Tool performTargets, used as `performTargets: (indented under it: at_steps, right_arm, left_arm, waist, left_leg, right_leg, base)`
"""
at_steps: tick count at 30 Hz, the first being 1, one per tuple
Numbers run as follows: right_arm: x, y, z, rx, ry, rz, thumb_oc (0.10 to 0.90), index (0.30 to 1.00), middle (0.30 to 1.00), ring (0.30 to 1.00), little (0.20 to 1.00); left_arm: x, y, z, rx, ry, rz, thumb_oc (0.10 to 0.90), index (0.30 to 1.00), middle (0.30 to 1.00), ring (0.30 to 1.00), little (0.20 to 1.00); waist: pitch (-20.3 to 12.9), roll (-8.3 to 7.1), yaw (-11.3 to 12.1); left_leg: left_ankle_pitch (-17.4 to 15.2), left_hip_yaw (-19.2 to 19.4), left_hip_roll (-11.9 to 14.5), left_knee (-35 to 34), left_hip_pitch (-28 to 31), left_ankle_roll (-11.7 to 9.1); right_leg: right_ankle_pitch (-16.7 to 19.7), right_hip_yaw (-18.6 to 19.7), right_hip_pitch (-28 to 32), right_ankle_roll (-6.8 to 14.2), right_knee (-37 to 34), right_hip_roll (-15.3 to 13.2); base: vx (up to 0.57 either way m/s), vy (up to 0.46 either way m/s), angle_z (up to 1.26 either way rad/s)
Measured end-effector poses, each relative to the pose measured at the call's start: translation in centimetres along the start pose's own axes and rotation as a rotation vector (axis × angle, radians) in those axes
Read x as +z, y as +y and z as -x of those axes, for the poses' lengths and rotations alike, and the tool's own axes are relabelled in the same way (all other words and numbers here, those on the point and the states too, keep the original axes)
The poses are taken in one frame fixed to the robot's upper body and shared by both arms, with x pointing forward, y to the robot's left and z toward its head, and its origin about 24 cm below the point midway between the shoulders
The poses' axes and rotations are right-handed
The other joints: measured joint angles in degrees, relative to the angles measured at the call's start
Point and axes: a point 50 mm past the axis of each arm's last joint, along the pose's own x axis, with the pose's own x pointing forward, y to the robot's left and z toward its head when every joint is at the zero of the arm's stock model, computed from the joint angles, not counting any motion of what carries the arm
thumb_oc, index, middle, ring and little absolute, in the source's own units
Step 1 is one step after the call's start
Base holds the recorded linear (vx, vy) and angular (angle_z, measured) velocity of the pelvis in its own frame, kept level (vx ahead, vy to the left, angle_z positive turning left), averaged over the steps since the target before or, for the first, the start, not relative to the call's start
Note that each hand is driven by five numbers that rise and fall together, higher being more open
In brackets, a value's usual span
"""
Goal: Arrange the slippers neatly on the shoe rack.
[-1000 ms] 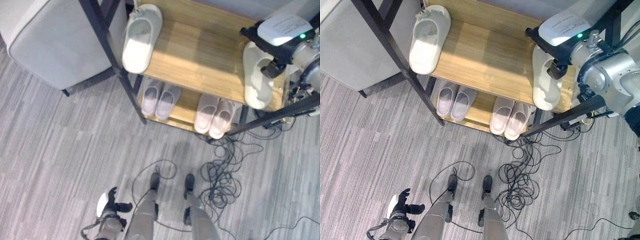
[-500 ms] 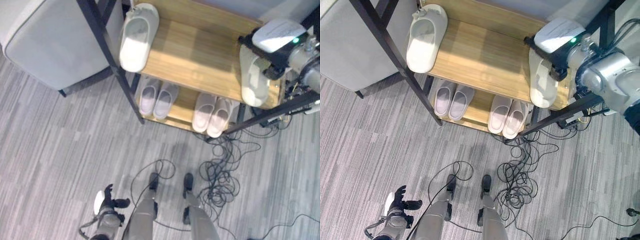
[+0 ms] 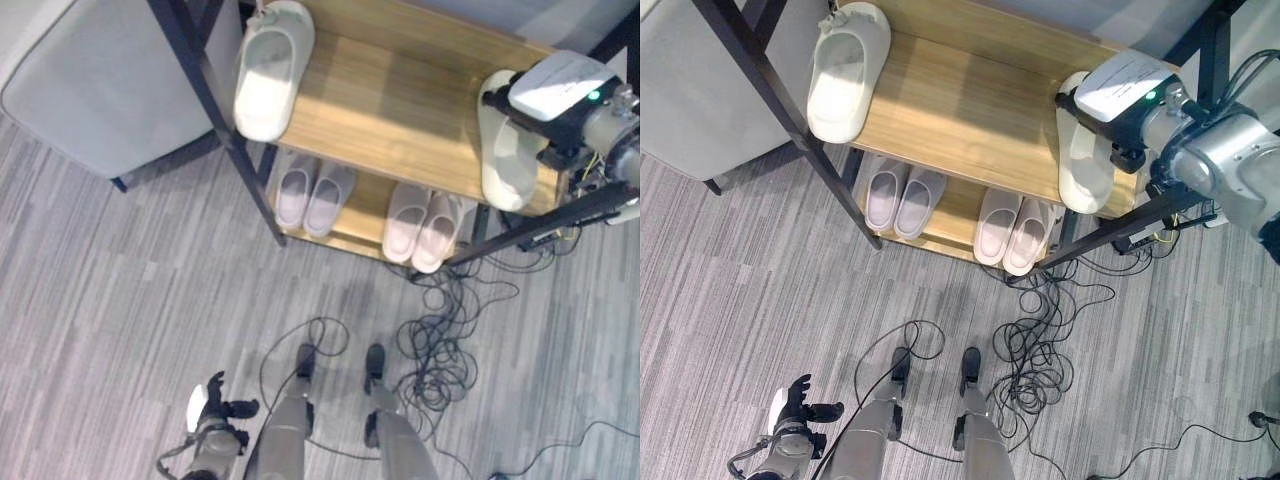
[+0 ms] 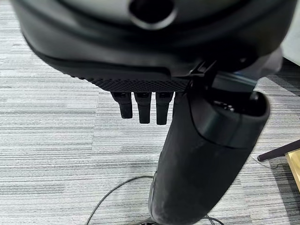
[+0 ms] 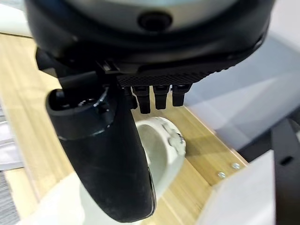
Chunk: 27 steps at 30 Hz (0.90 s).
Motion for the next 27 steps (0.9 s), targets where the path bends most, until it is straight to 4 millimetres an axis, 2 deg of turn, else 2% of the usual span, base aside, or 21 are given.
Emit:
performTargets:
  at_steps: [8, 20, 21, 22, 24, 27]
  right_arm:
    - [-0.8, -0.2, 0.1, -0.031, 0.037, -0.006, 0.8, 0.9, 0.9, 0.9, 0.9]
    - [-1.7, -1.5, 0.3, -0.158, 0.091, -0.025, 0.8, 0.9, 0.9, 0.9, 0.9]
    - [-2.1, -1.6, 0.3, -0.174, 0.112, -0.032, 0.653, 0.679, 0.679, 0.679, 0.679]
    - [-2.7, -1.9, 0.5, -0.201, 0.144, -0.047, 0.557, 0.535, 0.535, 0.535, 0.535]
    - [-3.1, -2.3, 0.6, -0.233, 0.178, -0.061, 0.4, 0.3, 0.3, 0.3, 0.3]
    - [-3.2, -2.3, 0.6, -0.237, 0.185, -0.061, 0.4, 0.3, 0.3, 0.3, 0.3]
  left_arm:
    - [0.0, -0.1, 0.0, -0.002, 0.0, 0.0, 0.8, 0.9, 0.9, 0.9, 0.9]
    - [0.6, -0.7, 0.1, -0.025, -0.032, -0.031, 0.8, 0.9, 0.9, 0.9, 0.9]
    - [0.8, -0.7, 0.1, -0.023, -0.04, -0.035, 0.8, 0.9, 0.9, 0.9, 0.9]
    - [1.1, -0.7, 0.0, -0.018, -0.049, -0.032, 0.8, 0.9, 0.9, 0.9, 0.9]
    - [1.3, -0.8, 0.0, -0.007, -0.055, -0.029, 0.8, 0.9, 0.9, 0.9, 0.9]
    - [1.7, -0.7, -0.1, -0.001, -0.065, -0.025, 0.8, 0.9, 0.9, 0.9, 0.9]
  waist:
    - [0.0, 0.03, 0.7]
    - [0.0, 0.04, 1.4]
    - [0.0, 0.06, 1.5]
    - [0.0, 0.07, 1.5]
    - [0.0, 0.08, 1.5]
    - [0.0, 0.09, 1.5]
  left_leg:
    - [0.0, 0.6, 0.1, 0.1, -1.4, 0.0]
    - [0.1, 0.7, 0.0, 0.1, -3.0, 0.2]
    - [0.2, 0.6, 0.0, 0.1, -3.1, 0.2]
    - [0.3, 0.5, 0.0, 0.1, -3.3, 0.3]
    - [0.3, 0.5, 0.0, 0.1, -3.4, 0.3]
    - [0.4, 0.1, -0.1, 0.1, -3.5, 0.4]
  right_leg:
    - [0.1, 0.1, -1.6, -0.1, 0.0, 0.0]
    - [0.5, 0.1, -3.1, -0.1, 0.0, -0.1]
    - [0.5, 0.0, -3.1, -0.1, 0.0, -0.1]
    - [0.5, -0.1, -3.3, -0.1, 0.0, -0.1]
    - [0.5, -0.1, -3.4, -0.1, 0.0, -0.1]
    - [0.6, -0.3, -3.4, -0.2, 0.0, -0.1]
  base:
    - [0.03, -0.012, -0.02]
    - [0.02, 0.002, -0.01]
    - [0.0, 0.0, 0.0]
    - [0.0, 0.008, 0.04]
    - [0.0, 0.005, 0.02]
    - [0.0, 0.002, 0.01]
